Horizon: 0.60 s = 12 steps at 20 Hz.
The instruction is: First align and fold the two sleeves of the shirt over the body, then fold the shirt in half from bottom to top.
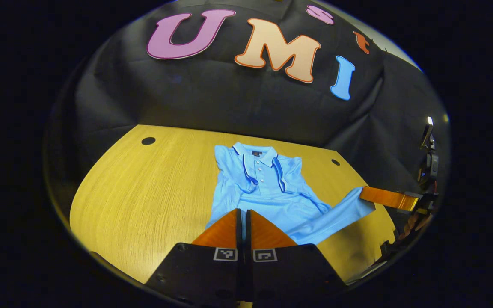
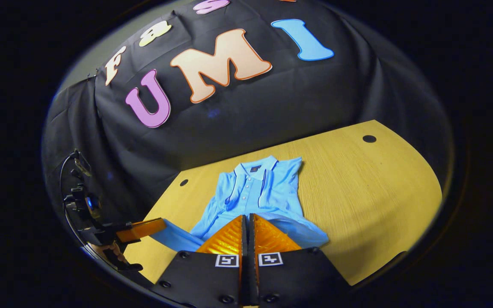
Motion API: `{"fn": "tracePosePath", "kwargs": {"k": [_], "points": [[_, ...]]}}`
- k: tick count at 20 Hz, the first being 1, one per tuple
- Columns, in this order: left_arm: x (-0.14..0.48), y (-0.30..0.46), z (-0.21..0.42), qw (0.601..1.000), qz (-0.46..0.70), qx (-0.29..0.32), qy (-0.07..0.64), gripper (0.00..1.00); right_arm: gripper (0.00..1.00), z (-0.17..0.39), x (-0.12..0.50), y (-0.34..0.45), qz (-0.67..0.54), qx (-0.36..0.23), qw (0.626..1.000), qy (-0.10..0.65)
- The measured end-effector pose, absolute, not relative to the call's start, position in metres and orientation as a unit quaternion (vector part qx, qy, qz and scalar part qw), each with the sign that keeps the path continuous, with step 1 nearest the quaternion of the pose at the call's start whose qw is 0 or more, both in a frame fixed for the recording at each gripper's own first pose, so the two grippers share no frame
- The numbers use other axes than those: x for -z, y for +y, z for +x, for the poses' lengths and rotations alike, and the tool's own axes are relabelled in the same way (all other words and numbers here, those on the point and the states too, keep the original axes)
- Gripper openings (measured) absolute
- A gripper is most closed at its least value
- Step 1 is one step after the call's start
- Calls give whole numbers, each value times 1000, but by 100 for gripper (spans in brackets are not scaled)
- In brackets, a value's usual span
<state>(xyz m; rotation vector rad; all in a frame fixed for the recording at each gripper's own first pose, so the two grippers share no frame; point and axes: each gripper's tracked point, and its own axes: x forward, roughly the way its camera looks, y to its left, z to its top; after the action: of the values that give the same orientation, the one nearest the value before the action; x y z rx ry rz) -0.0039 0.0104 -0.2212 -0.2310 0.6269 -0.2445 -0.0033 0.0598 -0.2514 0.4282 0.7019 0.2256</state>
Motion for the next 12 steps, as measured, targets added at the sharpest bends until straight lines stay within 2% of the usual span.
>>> {"fn": "tracePosePath", "kwargs": {"k": [12], "points": [[216, 11, 167, 946, -112, 138, 271, 0, 2, 154, 272, 44, 220, -64, 930, 286]]}}
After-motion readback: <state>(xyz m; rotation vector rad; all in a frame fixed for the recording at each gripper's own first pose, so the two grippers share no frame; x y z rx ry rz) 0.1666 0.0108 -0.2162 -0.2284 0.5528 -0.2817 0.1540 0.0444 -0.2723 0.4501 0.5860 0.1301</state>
